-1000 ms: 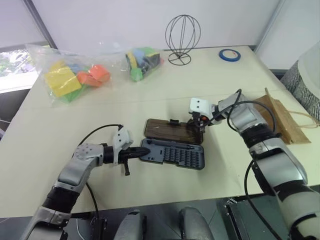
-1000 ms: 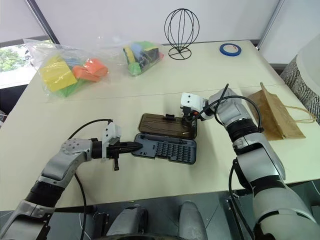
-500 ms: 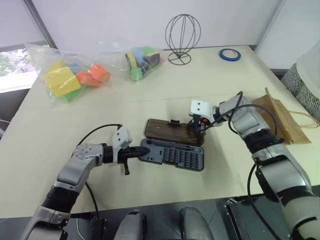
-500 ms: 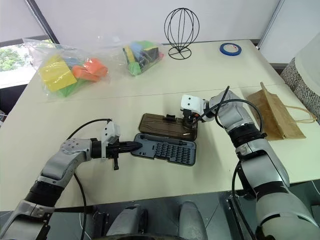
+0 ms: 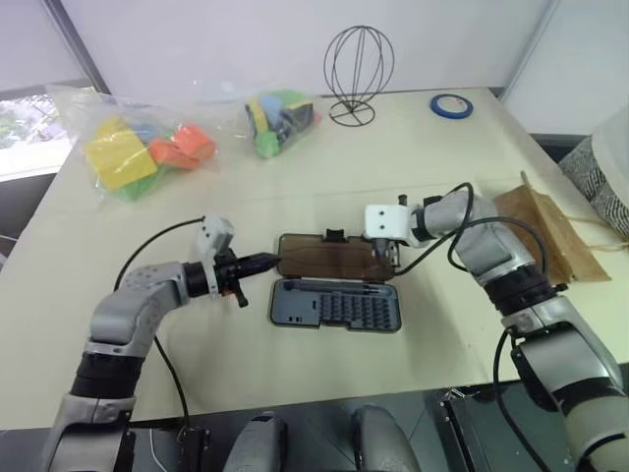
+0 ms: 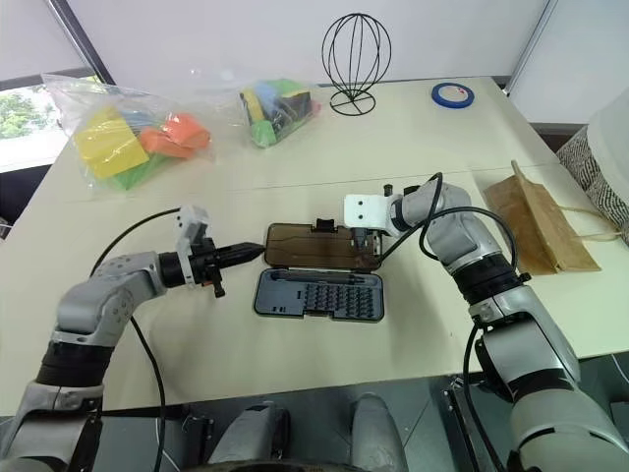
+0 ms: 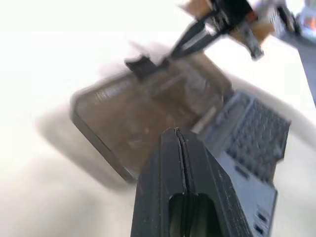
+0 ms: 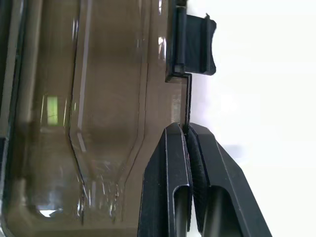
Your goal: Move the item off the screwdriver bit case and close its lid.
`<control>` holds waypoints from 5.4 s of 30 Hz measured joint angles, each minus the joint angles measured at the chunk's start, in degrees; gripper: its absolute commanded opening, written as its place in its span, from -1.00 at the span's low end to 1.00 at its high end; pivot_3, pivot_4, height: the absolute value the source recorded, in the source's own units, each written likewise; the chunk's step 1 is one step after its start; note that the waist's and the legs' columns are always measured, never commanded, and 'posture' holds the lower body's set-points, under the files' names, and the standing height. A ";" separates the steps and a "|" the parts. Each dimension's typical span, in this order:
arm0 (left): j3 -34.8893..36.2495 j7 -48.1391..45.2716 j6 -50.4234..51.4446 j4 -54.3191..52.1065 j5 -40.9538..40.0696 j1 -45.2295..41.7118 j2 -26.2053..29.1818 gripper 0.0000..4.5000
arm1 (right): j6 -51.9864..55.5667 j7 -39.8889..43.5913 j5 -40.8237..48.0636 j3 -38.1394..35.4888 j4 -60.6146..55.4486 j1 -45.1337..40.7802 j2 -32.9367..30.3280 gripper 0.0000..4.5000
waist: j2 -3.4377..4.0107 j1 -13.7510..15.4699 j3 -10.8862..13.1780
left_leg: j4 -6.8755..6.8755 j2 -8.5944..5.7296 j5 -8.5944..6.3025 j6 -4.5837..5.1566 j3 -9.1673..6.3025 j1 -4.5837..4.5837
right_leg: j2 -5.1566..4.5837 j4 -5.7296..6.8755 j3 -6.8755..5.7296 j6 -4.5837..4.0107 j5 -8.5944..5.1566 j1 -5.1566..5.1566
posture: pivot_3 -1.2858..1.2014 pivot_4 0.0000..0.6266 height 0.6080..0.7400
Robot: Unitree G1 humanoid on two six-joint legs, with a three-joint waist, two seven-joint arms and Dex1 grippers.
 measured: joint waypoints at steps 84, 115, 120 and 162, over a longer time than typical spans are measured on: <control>-12.76 -9.67 -9.55 0.21 10.19 3.03 0.64 -1.00 | 6.14 3.18 5.25 -0.97 24.57 -10.67 6.26 0.31 | -0.04 -0.11 0.14 | 0.00 -0.02 0.02 -0.04 0.01 0.00 | -0.01 0.09 0.01 0.00 0.00 -0.04 | 0.03 -0.52 1.00; -12.77 -8.52 -10.76 0.12 11.68 3.23 -0.80 -1.00 | 3.69 6.06 4.62 -1.61 42.46 -19.05 11.37 0.31 | -0.03 -0.03 0.13 | 0.02 -0.03 0.03 -0.05 -0.02 0.02 | -0.02 0.12 0.01 0.00 0.00 0.00 | 0.03 -0.52 1.00; -12.77 -8.39 -10.81 0.09 11.87 3.27 -0.83 -1.00 | 1.52 5.85 4.00 -1.55 43.19 -19.14 11.48 0.31 | -0.02 -0.05 0.13 | 0.03 -0.03 0.03 -0.05 -0.02 0.06 | -0.02 0.12 0.01 0.00 0.00 0.04 | 0.03 -0.52 1.00; -11.99 -5.91 -10.80 2.04 12.15 1.53 -1.14 -1.00 | -18.25 -7.25 -4.39 1.58 13.71 -6.69 3.57 -0.97 | -0.01 -0.08 0.05 | 0.04 -0.01 0.05 -0.09 -0.01 0.02 | 0.01 0.15 0.02 0.00 0.00 -0.02 | 0.03 -0.52 1.00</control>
